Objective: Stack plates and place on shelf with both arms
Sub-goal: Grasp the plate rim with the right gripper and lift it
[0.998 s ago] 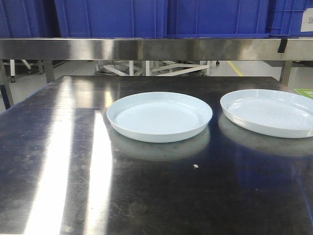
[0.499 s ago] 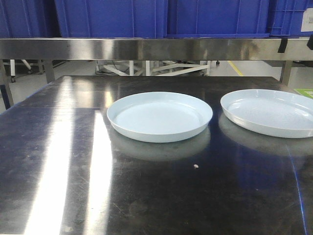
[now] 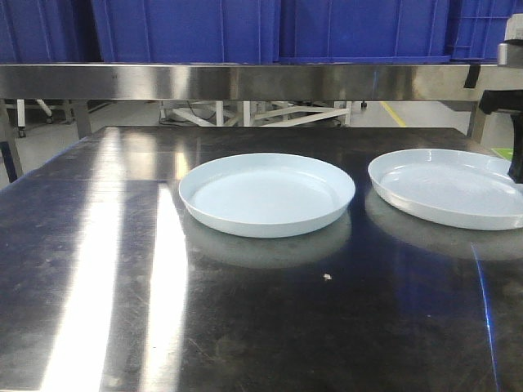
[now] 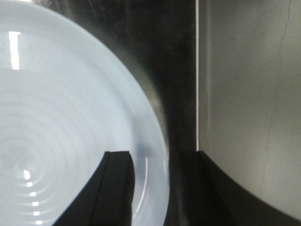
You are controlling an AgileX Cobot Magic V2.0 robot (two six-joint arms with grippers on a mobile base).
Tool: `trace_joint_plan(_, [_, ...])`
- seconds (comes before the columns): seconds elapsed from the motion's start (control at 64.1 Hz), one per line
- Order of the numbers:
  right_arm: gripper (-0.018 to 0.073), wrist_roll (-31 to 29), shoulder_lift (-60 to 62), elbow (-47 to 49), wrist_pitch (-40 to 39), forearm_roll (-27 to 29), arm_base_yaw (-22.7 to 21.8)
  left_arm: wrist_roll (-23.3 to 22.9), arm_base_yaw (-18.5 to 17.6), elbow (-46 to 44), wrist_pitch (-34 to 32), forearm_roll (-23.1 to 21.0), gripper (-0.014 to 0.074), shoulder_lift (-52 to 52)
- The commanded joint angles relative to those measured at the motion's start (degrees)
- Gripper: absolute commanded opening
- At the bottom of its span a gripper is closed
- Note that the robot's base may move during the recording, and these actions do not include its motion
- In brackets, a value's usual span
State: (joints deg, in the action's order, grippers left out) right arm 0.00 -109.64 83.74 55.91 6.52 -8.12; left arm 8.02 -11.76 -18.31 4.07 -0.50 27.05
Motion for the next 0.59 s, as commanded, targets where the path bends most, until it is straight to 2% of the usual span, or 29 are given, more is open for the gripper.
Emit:
trace_joint_plan(0.0, [0.0355, -0.5, 2.6, 1.9, -1.6, 0.2, -0.1, -0.5, 0.1, -1.8, -5.3, -0.1, 0.0083, 0.2])
trace_joint_plan(0.187, [0.0349, -0.5, 1.6, 1.9, -1.8, 0.2, 0.1, -0.5, 0.1, -1.8, -5.3, -0.1, 0.0083, 0.2])
trace_joint_plan(0.281, [0.0313, -0.5, 1.6, 1.9, -1.8, 0.2, 0.1, -0.5, 0.1, -1.8, -5.3, -0.1, 0.0083, 0.2])
trace_joint_plan(0.577, [0.0044, -0.5, 2.0, 2.4, -1.3, 0.2, -0.2, -0.5, 0.1, -1.8, -5.3, -0.1, 0.0083, 0.2])
